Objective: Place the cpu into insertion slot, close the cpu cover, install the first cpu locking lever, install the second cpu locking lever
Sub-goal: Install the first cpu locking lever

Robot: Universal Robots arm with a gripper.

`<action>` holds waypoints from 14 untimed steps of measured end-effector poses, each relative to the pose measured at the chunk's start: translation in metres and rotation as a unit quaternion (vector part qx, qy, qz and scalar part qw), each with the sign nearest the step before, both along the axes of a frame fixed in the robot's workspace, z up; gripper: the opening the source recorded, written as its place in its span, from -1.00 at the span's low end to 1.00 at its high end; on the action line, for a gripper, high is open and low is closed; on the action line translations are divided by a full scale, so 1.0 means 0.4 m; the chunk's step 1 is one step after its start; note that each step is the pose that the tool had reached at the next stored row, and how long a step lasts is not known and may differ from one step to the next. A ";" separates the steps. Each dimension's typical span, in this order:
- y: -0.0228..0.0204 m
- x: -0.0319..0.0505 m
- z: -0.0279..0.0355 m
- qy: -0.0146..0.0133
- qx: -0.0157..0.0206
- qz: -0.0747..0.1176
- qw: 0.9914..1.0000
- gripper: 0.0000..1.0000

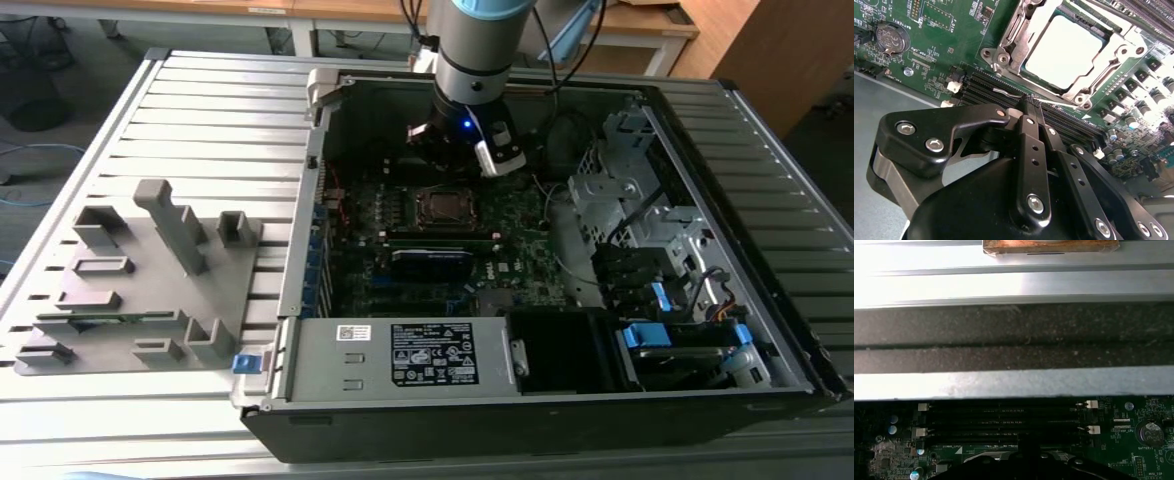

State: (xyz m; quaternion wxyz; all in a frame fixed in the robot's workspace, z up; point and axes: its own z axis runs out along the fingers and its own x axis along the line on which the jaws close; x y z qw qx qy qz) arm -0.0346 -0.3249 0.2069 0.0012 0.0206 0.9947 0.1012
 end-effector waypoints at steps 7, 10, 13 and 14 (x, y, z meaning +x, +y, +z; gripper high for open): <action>0.000 0.000 0.000 0.000 0.000 -0.003 1.000 -0.80; 0.000 0.001 0.000 0.000 0.000 -0.012 1.000 -0.80; 0.000 0.002 0.000 0.000 0.000 -0.019 1.000 -0.80; 0.000 0.002 0.000 0.000 0.000 -0.021 1.000 -0.80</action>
